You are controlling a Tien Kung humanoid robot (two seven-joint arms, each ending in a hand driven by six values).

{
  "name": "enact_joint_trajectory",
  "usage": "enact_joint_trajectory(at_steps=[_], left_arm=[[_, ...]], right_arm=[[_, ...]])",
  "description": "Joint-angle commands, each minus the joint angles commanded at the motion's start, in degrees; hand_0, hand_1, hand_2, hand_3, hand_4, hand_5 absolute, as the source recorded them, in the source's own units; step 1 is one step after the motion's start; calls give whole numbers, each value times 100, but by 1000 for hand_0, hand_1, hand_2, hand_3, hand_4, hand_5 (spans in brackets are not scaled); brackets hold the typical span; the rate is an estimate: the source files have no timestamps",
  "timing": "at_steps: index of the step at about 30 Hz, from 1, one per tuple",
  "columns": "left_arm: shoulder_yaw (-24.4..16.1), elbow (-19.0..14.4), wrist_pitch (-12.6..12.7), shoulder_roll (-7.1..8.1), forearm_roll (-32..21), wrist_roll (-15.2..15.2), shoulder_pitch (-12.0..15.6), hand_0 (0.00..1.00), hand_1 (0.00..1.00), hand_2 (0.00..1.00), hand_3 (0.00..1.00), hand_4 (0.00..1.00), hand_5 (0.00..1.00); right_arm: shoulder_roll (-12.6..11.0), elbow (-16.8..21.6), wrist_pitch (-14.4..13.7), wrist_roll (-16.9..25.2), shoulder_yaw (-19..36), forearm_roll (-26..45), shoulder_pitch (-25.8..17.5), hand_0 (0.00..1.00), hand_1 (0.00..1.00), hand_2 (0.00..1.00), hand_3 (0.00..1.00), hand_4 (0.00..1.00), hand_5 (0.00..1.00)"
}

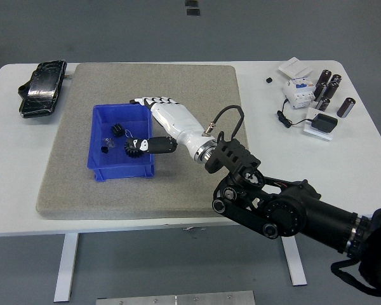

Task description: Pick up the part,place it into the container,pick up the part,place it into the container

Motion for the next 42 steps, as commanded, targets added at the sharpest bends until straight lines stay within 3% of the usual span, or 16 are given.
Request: enact_joint_trajectory(at_steps=[1, 8, 20, 30, 42], left_arm=[[-21, 0, 0, 0, 22, 6, 0, 666, 643, 637, 592, 713, 568], [-138, 0, -7, -5, 169, 27, -20, 665, 643, 637, 592, 712, 567], [-143, 0, -12, 21, 163, -3, -55, 665, 643, 637, 592, 712, 566], [-124, 0, -10, -9, 128, -15, -24, 665, 643, 637, 592, 713, 566], [-143, 0, -12, -18, 152, -38, -26, 665, 643, 637, 591, 711, 563]], right_arm=[[-60, 75, -61, 59, 138, 49, -83, 930, 874, 847, 828, 823, 491], [-270, 552, -328, 458, 1259, 199, -769, 903, 844, 813, 792, 815, 495], [-343, 1148, -229, 1464, 2863, 1107, -1741, 851, 797, 762, 739, 798, 505], [-549, 1557, -122, 1574, 3287, 1203, -2322, 846, 793, 768, 733, 795, 511], [-632, 1720, -63, 1610, 3484, 1277, -2425, 843, 789, 768, 729, 790, 529]])
